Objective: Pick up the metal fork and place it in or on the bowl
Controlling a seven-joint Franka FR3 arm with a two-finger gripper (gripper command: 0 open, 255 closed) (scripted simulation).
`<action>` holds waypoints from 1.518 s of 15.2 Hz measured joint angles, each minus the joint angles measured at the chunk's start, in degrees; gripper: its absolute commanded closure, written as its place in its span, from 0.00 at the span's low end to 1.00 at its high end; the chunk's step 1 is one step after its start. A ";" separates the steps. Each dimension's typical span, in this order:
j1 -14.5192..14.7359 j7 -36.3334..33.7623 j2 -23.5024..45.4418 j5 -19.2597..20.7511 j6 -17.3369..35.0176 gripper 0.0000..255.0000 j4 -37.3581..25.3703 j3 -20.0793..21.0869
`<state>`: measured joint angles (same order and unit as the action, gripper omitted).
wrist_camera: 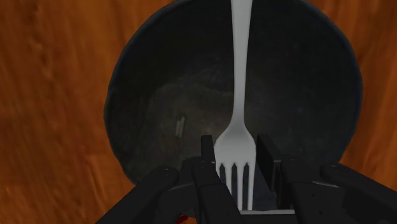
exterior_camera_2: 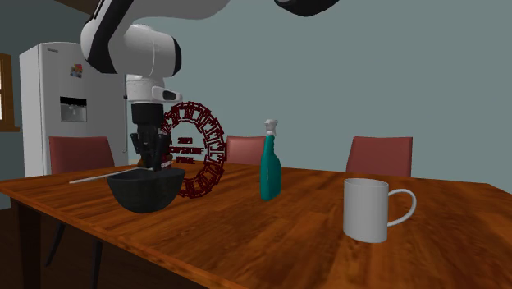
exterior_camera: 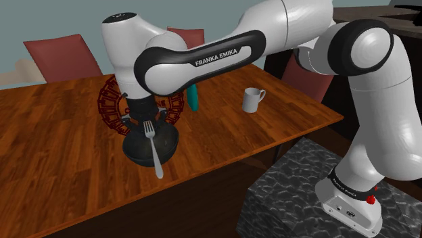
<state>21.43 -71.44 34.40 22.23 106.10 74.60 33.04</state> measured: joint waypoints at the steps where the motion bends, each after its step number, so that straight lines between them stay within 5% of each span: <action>1: -0.02 -0.07 0.07 0.05 0.33 1.00 0.28 -0.03; 7: -0.18 -0.13 -0.03 0.06 0.85 1.00 0.89 -0.03; 8: -0.18 -0.13 -0.03 0.06 0.85 0.00 0.89 -0.03; 23: 0.82 0.77 -1.07 -0.74 -5.59 0.00 -4.86 0.48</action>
<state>22.24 -70.67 33.32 21.49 100.51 69.73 33.53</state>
